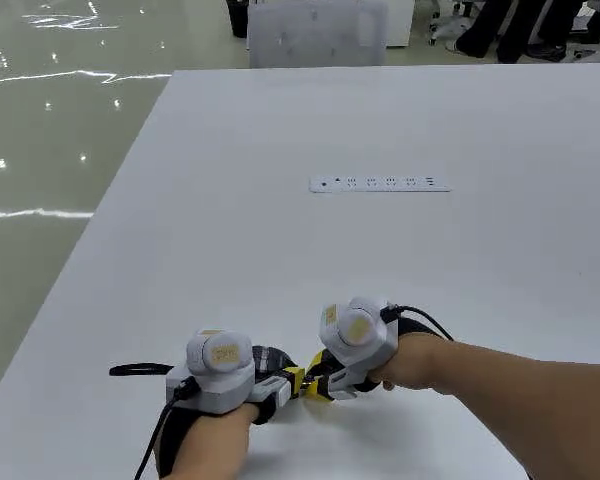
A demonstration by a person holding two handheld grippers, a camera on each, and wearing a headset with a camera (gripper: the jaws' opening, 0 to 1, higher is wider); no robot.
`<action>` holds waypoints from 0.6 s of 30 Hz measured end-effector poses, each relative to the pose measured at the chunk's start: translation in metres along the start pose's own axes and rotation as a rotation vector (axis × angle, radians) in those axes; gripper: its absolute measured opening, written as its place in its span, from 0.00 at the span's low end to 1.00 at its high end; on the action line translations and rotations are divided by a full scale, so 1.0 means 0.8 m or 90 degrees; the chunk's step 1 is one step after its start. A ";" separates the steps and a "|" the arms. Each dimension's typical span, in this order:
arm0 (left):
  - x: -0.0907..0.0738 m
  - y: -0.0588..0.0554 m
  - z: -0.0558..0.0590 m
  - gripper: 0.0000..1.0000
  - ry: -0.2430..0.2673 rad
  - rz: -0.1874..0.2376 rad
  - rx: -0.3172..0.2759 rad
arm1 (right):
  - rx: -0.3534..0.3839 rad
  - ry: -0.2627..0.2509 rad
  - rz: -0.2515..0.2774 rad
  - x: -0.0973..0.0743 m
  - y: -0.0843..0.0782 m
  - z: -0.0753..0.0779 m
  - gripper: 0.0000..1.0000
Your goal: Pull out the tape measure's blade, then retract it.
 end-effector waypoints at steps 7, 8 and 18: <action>0.000 0.000 -0.001 0.59 -0.002 0.000 0.000 | -0.005 0.002 -0.003 0.003 0.002 -0.001 0.14; 0.000 0.000 -0.001 0.59 -0.002 0.000 0.001 | -0.002 0.002 -0.002 0.003 0.002 -0.001 0.14; 0.000 0.000 -0.001 0.59 -0.003 0.001 0.002 | 0.012 -0.004 0.007 -0.001 0.000 -0.002 0.14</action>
Point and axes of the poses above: the centre of the closed fingertips' face, and the gripper's own axes: x roughly forward along the fingers, z roughly to its right, y roughly out of its top, the point moved 5 cm from there along -x, roughly backward along the fingers, and after that the axes turned 13 degrees about x, right-handed, at the moved point
